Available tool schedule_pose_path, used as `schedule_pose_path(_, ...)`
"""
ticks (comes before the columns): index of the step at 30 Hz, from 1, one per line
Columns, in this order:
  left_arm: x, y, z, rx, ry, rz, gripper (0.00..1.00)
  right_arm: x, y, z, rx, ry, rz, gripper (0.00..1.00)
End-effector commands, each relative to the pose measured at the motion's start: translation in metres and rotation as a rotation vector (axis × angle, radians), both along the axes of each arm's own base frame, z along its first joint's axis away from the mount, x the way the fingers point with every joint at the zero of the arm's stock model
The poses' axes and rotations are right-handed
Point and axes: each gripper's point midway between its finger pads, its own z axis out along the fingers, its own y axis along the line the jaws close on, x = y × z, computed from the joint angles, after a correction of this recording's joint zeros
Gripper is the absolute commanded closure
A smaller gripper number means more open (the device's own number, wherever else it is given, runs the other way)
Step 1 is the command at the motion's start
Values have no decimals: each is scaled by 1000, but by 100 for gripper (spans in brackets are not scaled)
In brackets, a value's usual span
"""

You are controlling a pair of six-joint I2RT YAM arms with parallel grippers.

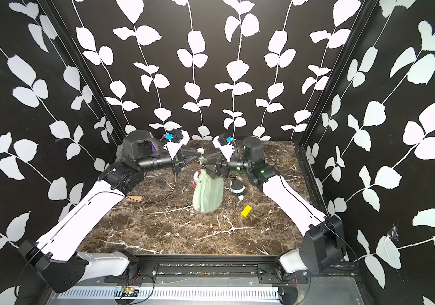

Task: Remove the decoration from the bag
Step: Adjust the bag.

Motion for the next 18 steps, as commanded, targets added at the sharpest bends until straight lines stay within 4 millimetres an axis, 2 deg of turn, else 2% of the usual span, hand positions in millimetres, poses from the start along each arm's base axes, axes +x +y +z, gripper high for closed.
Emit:
schedule_pose_path(1,-11,-2,28,-71,-32,-55,100,-24,-2,21,56,-98,72,51)
schedule_pose_path(9,-15,-2,31,-84,-21,-69,100,-30,-16,14,23,-154,-13,49)
schedule_pose_path(18,-19,-1,37,-102,-26,-79,100,-30,-13,21,41,-172,4,44)
